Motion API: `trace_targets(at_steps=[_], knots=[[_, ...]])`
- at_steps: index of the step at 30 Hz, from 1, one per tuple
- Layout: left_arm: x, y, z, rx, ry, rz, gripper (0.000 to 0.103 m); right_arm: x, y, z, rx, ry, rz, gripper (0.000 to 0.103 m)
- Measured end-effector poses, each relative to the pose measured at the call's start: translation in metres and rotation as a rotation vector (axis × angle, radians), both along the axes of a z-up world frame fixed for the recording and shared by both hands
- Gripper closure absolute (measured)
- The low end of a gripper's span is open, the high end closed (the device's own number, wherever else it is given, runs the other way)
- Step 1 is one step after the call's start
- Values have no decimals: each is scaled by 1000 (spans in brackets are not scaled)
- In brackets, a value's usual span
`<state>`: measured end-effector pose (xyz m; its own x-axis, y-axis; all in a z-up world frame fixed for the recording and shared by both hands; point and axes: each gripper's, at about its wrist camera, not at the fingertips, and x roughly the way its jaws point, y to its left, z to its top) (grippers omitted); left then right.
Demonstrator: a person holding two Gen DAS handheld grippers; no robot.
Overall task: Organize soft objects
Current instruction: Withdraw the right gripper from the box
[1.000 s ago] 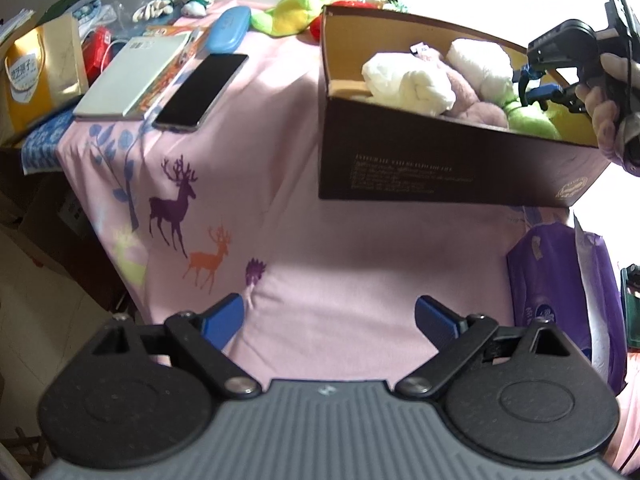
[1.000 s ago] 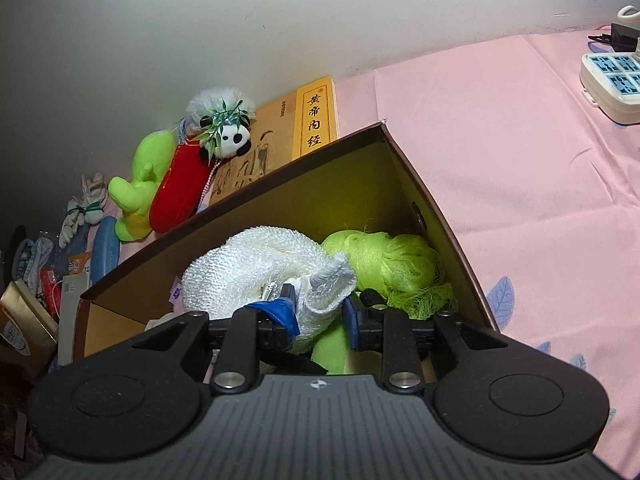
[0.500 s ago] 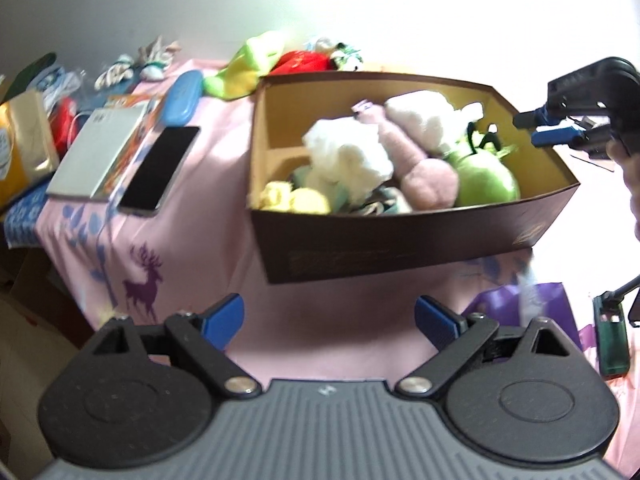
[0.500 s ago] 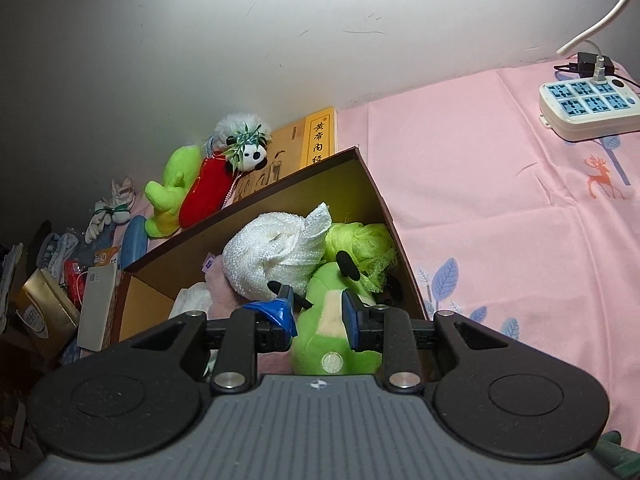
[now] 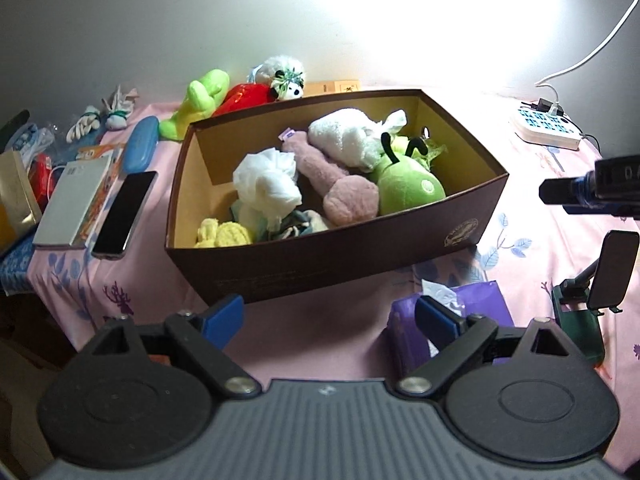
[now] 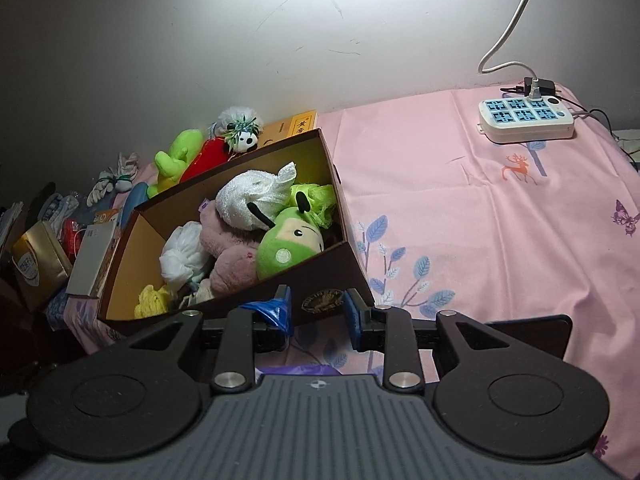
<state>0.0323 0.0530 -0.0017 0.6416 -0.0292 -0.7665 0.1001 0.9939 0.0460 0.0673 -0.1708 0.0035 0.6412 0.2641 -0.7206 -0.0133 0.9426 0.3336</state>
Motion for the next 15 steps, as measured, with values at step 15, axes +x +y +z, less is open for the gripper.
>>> trace_targets(at_steps=[15], knots=[[-51, -79, -3, 14, 48, -27, 7, -102, -69, -14, -1, 14, -69, 90]])
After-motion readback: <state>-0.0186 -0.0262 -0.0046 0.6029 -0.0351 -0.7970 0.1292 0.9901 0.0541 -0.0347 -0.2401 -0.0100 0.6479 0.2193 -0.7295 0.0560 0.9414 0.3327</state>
